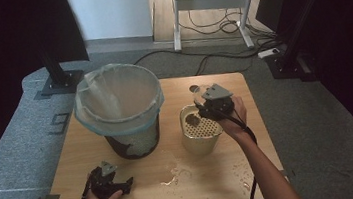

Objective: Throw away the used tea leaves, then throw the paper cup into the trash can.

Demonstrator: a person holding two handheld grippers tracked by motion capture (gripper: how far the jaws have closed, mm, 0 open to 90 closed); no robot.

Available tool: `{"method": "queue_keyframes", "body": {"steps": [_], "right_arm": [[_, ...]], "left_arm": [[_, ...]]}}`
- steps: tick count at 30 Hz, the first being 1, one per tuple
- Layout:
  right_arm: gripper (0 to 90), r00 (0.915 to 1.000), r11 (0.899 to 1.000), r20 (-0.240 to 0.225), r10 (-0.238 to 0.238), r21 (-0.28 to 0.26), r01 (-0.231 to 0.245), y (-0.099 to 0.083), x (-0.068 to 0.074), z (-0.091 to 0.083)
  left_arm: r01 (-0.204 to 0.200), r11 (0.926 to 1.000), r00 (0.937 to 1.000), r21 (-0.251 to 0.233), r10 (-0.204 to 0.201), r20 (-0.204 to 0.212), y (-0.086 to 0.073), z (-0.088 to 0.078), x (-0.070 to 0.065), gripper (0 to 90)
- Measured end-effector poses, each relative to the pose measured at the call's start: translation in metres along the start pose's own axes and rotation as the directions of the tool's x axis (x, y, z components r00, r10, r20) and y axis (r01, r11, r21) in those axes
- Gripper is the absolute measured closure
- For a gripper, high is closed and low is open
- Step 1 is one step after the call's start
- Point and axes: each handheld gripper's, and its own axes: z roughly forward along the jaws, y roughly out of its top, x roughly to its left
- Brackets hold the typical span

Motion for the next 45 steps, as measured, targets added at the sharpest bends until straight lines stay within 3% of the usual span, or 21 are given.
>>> {"method": "queue_keyframes", "body": {"steps": [2, 7, 9, 10, 13, 17, 21, 23, 30, 35, 39, 42, 44, 45], "right_arm": [[39.1, 0.9932, 0.994, -0.055, 0.103, -0.029, -0.105, -0.005, -0.005, -0.002], [39.2, 0.9509, 0.958, -0.155, 0.268, -0.062, -0.28, -0.012, -0.012, -0.004], [39.2, 0.9403, 0.949, -0.167, 0.297, -0.059, -0.31, -0.014, -0.014, -0.004], [39.2, 0.9274, 0.937, -0.177, 0.33, -0.057, -0.344, -0.017, -0.017, -0.004], [39.2, 0.921, 0.931, -0.178, 0.346, -0.057, -0.361, -0.019, -0.018, -0.004], [39.3, 0.9081, 0.914, -0.181, 0.377, -0.086, -0.397, -0.016, -0.025, -0.009], [39.3, 0.9107, 0.912, -0.182, 0.371, -0.112, -0.394, -0.004, -0.027, -0.015], [39.4, 0.9086, 0.906, -0.205, 0.364, -0.146, -0.396, 0.012, -0.027, -0.023], [39.4, 0.9085, 0.901, -0.221, 0.355, -0.18, -0.395, 0.033, -0.023, -0.027], [39.3, 0.9109, 0.9, -0.248, 0.33, -0.209, -0.383, 0.063, -0.015, -0.028], [39.1, 0.9164, 0.899, -0.268, 0.297, -0.243, -0.363, 0.098, -0.002, -0.026], [38.9, 0.9114, 0.893, -0.297, 0.285, -0.263, -0.365, 0.121, 0.011, -0.02], [38.5, 0.9126, 0.899, -0.318, 0.257, -0.267, -0.347, 0.144, 0.027, -0.009], [38.5, 0.9126, 0.899, -0.318, 0.257, -0.267, -0.347, 0.144, 0.027, -0.009]], "left_arm": [[-0.001, 1.0, 1.0, 0.001, 0.001, 0.0, 0.0, 0.0, 0.0, 1.9], [-0.003, 1.0, 1.0, 0.003, 0.003, 0.001, 0.0, 0.0, 0.0, 1.8], [-0.003, 1.0, 1.0, 0.003, 0.003, 0.001, 0.001, 0.0, 0.0, 1.8], [-0.003, 1.0, 1.0, 0.003, 0.003, 0.001, 0.001, 0.0, 0.0, 1.8], [-0.004, 1.0, 1.0, 0.003, 0.004, 0.001, 0.001, 0.0, 0.0, 1.8], [-0.003, 1.0, 1.0, 0.003, 0.003, 0.001, 0.001, 0.0, 0.0, 1.8], [-0.003, 1.0, 1.0, 0.002, 0.003, 0.002, 0.001, 0.0, 0.0, 1.8], [-0.003, 1.0, 1.0, 0.002, 0.003, 0.002, 0.001, 0.0, 0.0, 1.8], [-0.003, 1.0, 1.0, 0.001, 0.003, 0.002, 0.001, 0.0, 0.0, 1.8], [-0.002, 1.0, 1.0, 0.002, 0.002, 0.002, 0.001, 0.0, 0.0, 1.8], [-0.004, 1.0, 1.0, 0.002, 0.004, 0.002, 0.001, 0.0, 0.0, 1.8], [-0.003, 1.0, 1.0, 0.001, 0.003, 0.003, 0.0, 0.0, 0.0, 2.1], [-0.003, 1.0, 1.0, 0.001, 0.003, 0.003, 0.0, 0.0, 0.0, 2.2], [-0.003, 1.0, 1.0, 0.001, 0.003, 0.003, 0.0, 0.0, 0.0, 2.2]]}}
